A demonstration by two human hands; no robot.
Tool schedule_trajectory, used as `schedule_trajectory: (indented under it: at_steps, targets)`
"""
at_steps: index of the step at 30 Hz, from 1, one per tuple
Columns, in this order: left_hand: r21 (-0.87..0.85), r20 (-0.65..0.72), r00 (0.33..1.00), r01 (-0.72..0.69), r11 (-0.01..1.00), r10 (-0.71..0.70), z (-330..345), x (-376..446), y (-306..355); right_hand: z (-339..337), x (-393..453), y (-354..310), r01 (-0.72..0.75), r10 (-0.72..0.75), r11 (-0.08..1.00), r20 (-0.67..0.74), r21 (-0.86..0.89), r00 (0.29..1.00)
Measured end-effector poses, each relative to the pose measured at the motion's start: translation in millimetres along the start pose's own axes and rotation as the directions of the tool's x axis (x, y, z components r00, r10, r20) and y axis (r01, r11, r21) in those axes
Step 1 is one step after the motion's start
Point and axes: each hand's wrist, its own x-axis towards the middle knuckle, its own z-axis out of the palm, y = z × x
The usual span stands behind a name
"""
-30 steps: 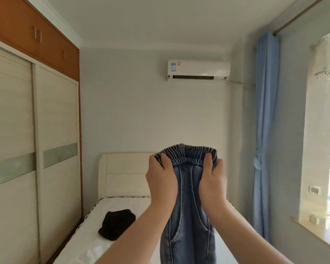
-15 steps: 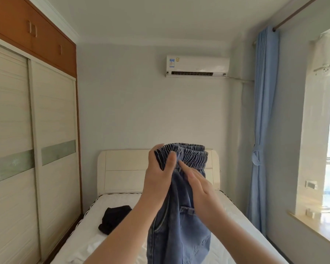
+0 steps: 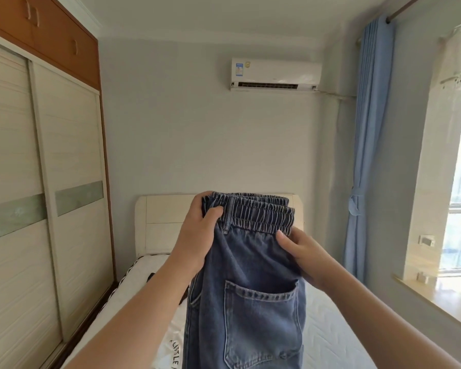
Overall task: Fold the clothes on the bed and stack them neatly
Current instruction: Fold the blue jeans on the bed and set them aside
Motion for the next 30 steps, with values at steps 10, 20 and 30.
schedule_trajectory:
  at_steps: [10, 20, 30]
  targets:
    - [0.351, 0.564, 0.814, -0.083, 0.933, -0.14, -54, 10, 36, 2, 3, -18, 0.19, -0.248, 0.95, -0.232, -0.249, 0.941]
    - [0.708, 0.659, 0.604, -0.299, 0.64, -0.447, -2, 28, 80, 18, -16, -47, 0.229, -0.306, 0.832, -0.073, -0.505, 0.949]
    - [0.699, 0.584, 0.7, -0.176, 0.693, -0.412, 41, -19, -41, -35, -61, 48, 0.023, -0.079, 0.854, -0.086, -0.52, 0.993]
